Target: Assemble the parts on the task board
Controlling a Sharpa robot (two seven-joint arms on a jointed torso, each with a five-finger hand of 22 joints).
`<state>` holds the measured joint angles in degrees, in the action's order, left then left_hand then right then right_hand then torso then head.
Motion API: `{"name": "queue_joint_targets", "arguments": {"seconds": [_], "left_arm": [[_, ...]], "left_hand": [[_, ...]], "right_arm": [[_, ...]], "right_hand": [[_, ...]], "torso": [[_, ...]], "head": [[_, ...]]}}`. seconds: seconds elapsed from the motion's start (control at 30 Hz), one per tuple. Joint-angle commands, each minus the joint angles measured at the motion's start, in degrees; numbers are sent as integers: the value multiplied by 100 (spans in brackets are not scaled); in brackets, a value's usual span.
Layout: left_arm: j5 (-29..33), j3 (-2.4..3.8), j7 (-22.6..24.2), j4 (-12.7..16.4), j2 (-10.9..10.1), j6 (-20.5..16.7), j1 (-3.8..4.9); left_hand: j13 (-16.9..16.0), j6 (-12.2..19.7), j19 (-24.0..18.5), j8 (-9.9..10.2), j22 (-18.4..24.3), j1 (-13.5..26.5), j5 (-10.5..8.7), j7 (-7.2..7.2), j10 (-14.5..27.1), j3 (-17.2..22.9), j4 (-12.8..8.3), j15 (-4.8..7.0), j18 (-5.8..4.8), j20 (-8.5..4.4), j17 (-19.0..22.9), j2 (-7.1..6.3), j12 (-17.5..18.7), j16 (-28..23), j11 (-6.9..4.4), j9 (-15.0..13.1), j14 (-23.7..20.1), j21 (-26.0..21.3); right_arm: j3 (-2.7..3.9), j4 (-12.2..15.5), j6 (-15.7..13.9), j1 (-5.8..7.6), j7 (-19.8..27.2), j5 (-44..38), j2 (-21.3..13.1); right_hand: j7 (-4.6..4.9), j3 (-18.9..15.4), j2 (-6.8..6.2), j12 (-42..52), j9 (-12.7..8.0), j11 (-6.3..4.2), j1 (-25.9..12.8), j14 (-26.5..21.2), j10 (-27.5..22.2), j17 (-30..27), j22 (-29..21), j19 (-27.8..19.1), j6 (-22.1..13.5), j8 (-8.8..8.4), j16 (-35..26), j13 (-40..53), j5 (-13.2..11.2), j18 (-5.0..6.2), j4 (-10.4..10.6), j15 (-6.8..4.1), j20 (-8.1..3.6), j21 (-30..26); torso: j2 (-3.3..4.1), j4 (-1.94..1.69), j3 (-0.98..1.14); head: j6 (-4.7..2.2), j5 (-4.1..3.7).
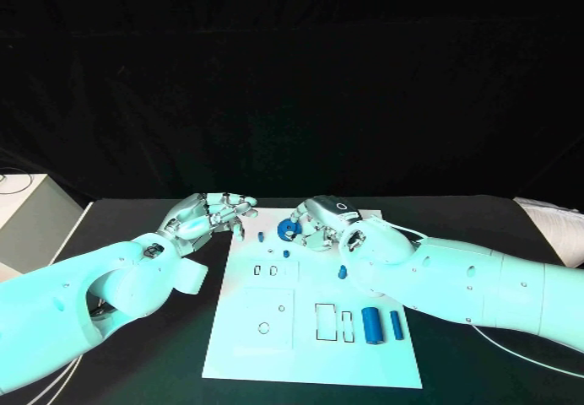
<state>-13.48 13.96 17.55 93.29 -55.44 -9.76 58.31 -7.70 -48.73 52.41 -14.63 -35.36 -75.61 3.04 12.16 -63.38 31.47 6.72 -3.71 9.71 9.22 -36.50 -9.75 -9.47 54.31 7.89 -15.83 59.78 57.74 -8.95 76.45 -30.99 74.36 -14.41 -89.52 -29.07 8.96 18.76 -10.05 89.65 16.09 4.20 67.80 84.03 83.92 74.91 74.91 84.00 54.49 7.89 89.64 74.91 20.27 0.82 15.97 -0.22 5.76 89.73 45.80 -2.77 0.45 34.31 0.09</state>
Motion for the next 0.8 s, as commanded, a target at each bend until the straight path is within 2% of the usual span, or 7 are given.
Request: {"name": "queue_joint_targets", "arguments": {"seconds": [0.03, 0.2, 0.33, 0.53, 0.8], "left_arm": [[-14, 4, 44, 8, 12, 80, -1], [-14, 4, 43, 9, 22, 82, -1], [-14, 4, 41, 6, 29, 83, -1], [-14, 4, 40, 1, 32, 81, -1], [-14, 4, 39, -2, 35, 83, -1]], "left_hand": [[-8, 39, -38, 32, 8, -17, -20, -5, 26, 30, -6, -4, 86, 5, 6, 42, 14, -29, 1, -6, -17, -16], [-8, 39, -38, 32, 8, -17, -20, -5, 26, 30, -6, -4, 86, 5, 6, 42, 14, -29, 1, -6, -17, -16], [-8, 39, -38, 32, 8, -17, -20, -5, 26, 30, -6, -4, 86, 5, 6, 42, 14, -29, 1, -6, -17, -16], [-8, 39, -38, 32, 8, -17, -20, -5, 26, 30, -6, -4, 86, 5, 6, 42, 14, -29, 1, -6, -17, -16], [-8, 39, -38, 32, 8, -17, -20, -5, 26, 30, -6, -4, 86, 5, 6, 42, 14, -29, 1, -6, -17, -16]], "right_arm": [[2, -100, 121, 2, 99, 22, 86], [-5, -312, 325, -6, 91, 32, 251], [-13, -452, 426, -29, 89, 45, 353], [-17, -507, 524, -41, 79, 46, 393], [-20, -545, 597, -44, -48, -19, 390]], "right_hand": [[-13, 46, -59, 35, -8, -2, -1, 596, 608, 1505, 1509, 600, -45, -29, 35, 1509, -26, -82, -5, -24, -31, 27], [-20, 67, -60, 35, -24, -4, -4, 593, 608, 1490, 1509, 600, -103, -72, 30, 1509, -58, -82, 13, -29, -31, 27], [-26, 75, -71, 35, -37, -9, -6, 592, 608, 1488, 1509, 600, -146, -106, 30, 1509, -96, -82, 21, -33, -33, 27], [-27, 76, -71, 35, -38, -9, -5, 592, 608, 1486, 1509, 600, -148, -108, 29, 1509, -100, -82, 21, -33, -33, 27], [-28, 77, -72, 35, -39, -12, -7, 592, 608, 1487, 1509, 600, -148, -110, 30, 1509, -116, -82, 23, -34, -34, 27]], "torso": [[4, -9, -4], [10, -13, -7], [13, -19, -1], [3, 0, -2], [0, 4, 4]], "head": [[0, -7], [5, -13], [12, -7], [33, 3], [35, 2]]}}
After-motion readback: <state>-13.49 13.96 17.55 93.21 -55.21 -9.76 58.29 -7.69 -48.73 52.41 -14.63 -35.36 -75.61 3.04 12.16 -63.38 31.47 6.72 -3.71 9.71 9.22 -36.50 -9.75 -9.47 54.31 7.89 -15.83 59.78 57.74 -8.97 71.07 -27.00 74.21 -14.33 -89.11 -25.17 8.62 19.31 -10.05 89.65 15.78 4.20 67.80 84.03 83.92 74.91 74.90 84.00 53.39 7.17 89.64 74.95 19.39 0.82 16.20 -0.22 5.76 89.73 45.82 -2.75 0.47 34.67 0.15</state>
